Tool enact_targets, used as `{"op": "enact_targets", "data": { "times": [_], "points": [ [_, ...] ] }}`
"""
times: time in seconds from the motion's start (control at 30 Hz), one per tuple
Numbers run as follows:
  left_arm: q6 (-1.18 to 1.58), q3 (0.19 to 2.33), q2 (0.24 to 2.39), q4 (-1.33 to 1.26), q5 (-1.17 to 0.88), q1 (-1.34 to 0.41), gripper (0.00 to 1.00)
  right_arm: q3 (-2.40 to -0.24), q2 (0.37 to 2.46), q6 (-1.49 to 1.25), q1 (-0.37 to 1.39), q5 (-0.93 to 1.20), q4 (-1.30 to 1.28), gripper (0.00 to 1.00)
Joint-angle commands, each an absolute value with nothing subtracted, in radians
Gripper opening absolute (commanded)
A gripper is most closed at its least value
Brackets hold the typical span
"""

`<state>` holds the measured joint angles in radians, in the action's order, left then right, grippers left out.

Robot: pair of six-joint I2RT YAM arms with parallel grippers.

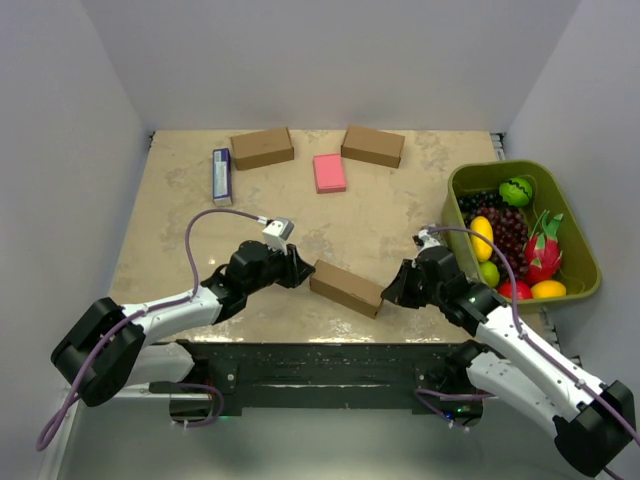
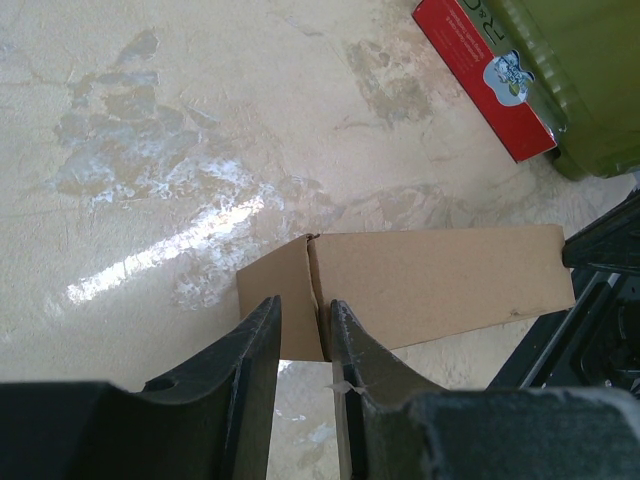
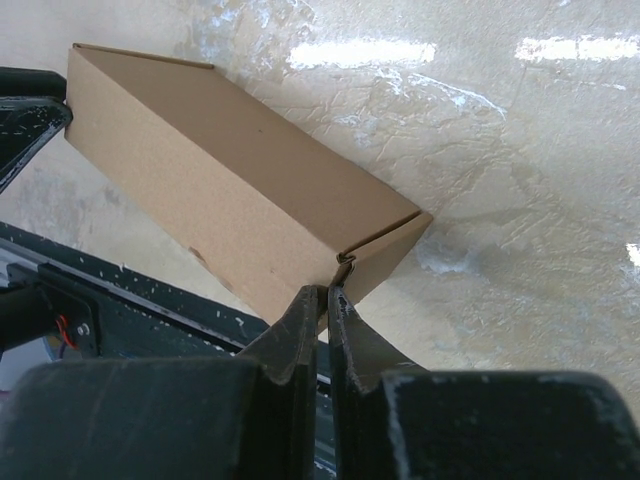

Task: Fold the paper box

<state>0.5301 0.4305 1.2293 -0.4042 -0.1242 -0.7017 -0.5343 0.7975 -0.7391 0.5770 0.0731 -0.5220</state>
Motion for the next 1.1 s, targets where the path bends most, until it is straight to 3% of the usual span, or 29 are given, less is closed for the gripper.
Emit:
{"op": "enact_targets", "data": {
  "times": [0.0,0.23,0.5,0.67,0.73,0.8,1.07],
  "points": [
    [0.480,0.430,1.252,-0.295,-0.115,-0.703,0.30,-0.479,0.845,-0.721,0.575,-0.020,-0.727,0.10],
    [0.463,0.428,1.232,-0.295,-0.121,-0.701,0.30,-0.494,0.890,-0.727,0.578,-0.040,-0.742,0.22],
    [0.439,0.423,1.227,-0.302,-0.121,-0.701,0.31,-0.522,1.000,-0.761,0.609,-0.074,-0.756,0.25],
    [0.434,0.378,1.230,-0.380,-0.118,-0.701,0.30,-0.526,1.002,-0.811,0.655,-0.009,-0.631,0.20],
    [0.433,0.361,1.230,-0.437,-0.112,-0.701,0.29,-0.538,0.989,-0.831,0.678,-0.006,-0.586,0.08],
    [0.436,0.342,1.220,-0.457,-0.104,-0.701,0.28,-0.549,0.968,-0.854,0.733,-0.021,-0.526,0.03],
    [0.465,0.232,1.006,-0.480,-0.072,-0.703,0.32,-0.569,0.848,-0.884,0.818,-0.045,-0.492,0.12]
  ]
}}
